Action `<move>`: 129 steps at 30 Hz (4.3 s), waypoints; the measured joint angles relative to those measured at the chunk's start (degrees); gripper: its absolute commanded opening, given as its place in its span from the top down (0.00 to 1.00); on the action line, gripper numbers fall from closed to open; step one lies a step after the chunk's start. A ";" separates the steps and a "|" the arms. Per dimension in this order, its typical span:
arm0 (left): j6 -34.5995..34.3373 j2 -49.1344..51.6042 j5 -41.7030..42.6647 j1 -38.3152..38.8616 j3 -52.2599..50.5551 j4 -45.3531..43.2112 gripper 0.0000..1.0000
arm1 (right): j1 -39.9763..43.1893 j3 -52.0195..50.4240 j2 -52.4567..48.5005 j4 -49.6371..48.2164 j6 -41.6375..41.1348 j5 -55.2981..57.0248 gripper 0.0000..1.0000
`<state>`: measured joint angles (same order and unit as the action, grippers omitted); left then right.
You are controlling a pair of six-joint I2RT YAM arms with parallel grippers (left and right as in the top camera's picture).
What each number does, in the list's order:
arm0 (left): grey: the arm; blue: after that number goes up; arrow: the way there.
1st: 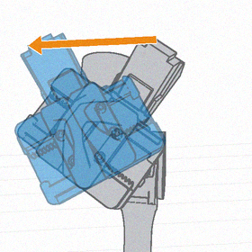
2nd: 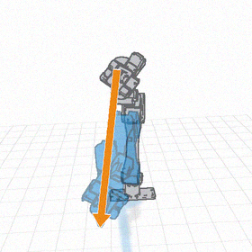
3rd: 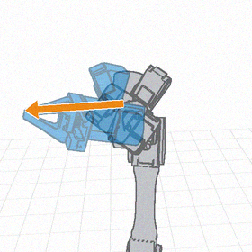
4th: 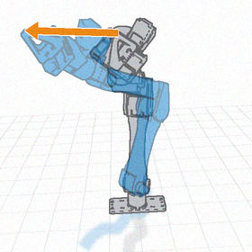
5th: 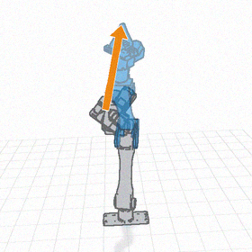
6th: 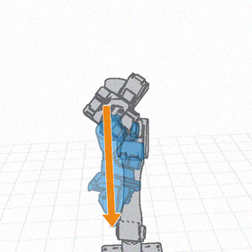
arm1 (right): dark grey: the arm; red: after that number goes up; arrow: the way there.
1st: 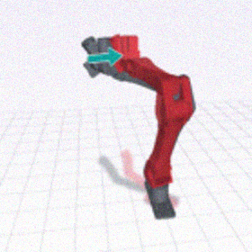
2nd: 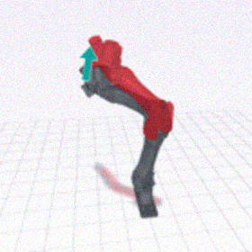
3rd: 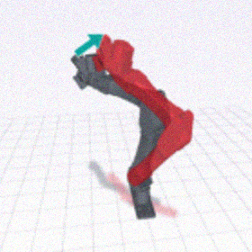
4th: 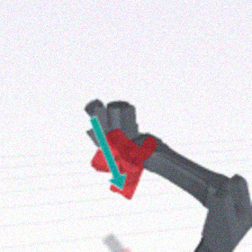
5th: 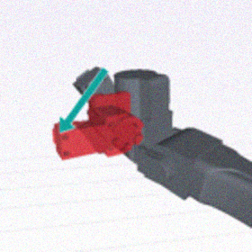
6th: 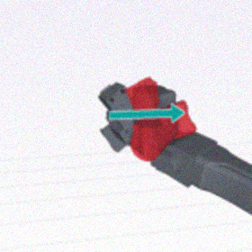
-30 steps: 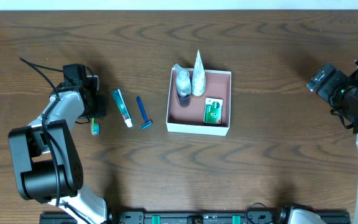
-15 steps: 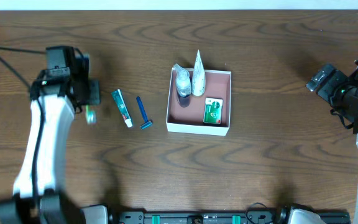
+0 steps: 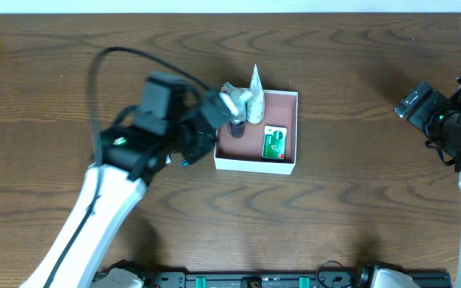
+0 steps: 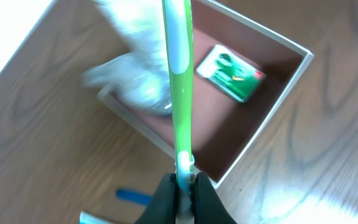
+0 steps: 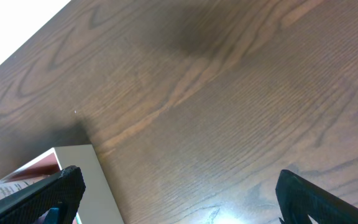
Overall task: Pack container
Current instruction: 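Carry the toothbrush with the left gripper into the box and release, then grasp the teal toothpaste tube with the left gripper, then place the toothpaste tube into the box with the left gripper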
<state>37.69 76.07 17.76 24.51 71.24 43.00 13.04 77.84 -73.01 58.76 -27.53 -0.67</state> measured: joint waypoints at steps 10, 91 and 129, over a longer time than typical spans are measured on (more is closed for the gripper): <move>7.48 18.80 0.28 5.03 -0.02 -14.84 0.94 | 0.00 -0.02 0.00 0.00 0.00 0.00 0.01; -55.84 11.28 -8.35 -23.02 -2.45 1.70 0.86 | 0.00 -0.02 0.00 0.00 0.00 0.00 0.01; -14.03 20.22 -3.54 12.83 -2.10 -16.31 0.58 | 0.00 -0.02 0.00 0.02 0.00 0.00 0.01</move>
<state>23.66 96.29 14.22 37.34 69.14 26.70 13.04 77.82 -73.01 58.78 -27.53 -0.67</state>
